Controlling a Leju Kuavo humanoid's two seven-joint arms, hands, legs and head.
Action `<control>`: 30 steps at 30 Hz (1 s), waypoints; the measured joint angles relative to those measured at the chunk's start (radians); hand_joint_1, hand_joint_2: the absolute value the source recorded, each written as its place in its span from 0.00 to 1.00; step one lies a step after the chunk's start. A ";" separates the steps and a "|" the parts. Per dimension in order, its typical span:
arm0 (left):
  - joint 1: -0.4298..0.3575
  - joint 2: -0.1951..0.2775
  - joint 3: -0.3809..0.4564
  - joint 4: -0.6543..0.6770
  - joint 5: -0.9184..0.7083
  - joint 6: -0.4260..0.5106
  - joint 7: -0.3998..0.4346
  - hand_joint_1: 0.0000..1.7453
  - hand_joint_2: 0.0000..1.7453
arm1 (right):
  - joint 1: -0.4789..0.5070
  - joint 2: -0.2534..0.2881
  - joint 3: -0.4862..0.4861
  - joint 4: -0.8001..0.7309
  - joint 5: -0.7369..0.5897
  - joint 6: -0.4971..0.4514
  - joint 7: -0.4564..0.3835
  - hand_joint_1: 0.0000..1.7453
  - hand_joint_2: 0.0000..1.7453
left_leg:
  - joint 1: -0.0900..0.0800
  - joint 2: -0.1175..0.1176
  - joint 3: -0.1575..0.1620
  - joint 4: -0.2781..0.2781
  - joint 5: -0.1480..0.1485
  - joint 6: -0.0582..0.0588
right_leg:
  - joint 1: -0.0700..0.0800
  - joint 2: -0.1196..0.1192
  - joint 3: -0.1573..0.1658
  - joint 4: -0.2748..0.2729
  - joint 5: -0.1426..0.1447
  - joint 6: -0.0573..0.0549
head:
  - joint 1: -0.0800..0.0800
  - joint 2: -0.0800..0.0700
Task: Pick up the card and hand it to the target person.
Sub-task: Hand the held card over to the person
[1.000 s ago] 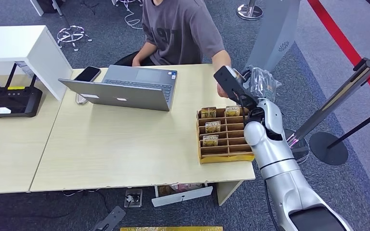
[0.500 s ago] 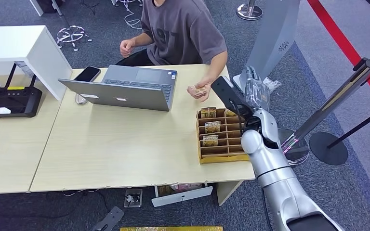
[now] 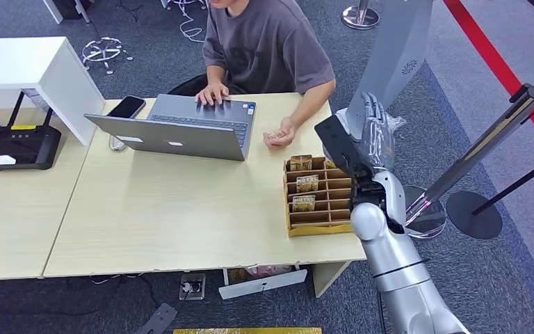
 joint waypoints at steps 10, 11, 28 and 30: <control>0.024 -0.005 0.000 0.003 0.028 0.028 -0.022 0.00 0.00 | 0.198 -0.005 -0.037 -0.152 -0.431 -0.064 -0.155 0.00 1.00 | 0.000 0.000 -0.001 0.000 -0.001 0.000 | 0.000 0.000 0.000 0.000 0.000 0.000 | 0.000 0.000; 0.025 -0.004 0.000 0.003 0.030 0.028 -0.029 0.00 0.00 | 0.225 -0.006 -0.042 -0.153 -0.486 -0.069 -0.196 0.00 1.00 | 0.000 0.000 -0.001 0.000 -0.001 0.000 | 0.000 0.000 0.000 0.000 0.000 0.000 | 0.000 0.000; 0.028 -0.002 0.001 0.009 0.036 0.028 -0.040 0.00 0.00 | 0.382 -0.010 -0.059 -0.175 -0.585 -0.082 -0.299 0.00 1.00 | 0.000 0.002 -0.001 0.000 -0.001 0.000 | 0.000 0.001 -0.001 0.000 0.000 0.000 | 0.000 0.000; 0.028 -0.002 0.001 0.009 0.036 0.027 -0.040 0.00 0.00 | 0.388 -0.010 -0.059 -0.177 -0.583 -0.084 -0.301 0.00 1.00 | 0.000 0.002 -0.001 0.000 -0.001 0.000 | 0.000 0.001 -0.001 0.000 0.000 0.000 | 0.000 0.000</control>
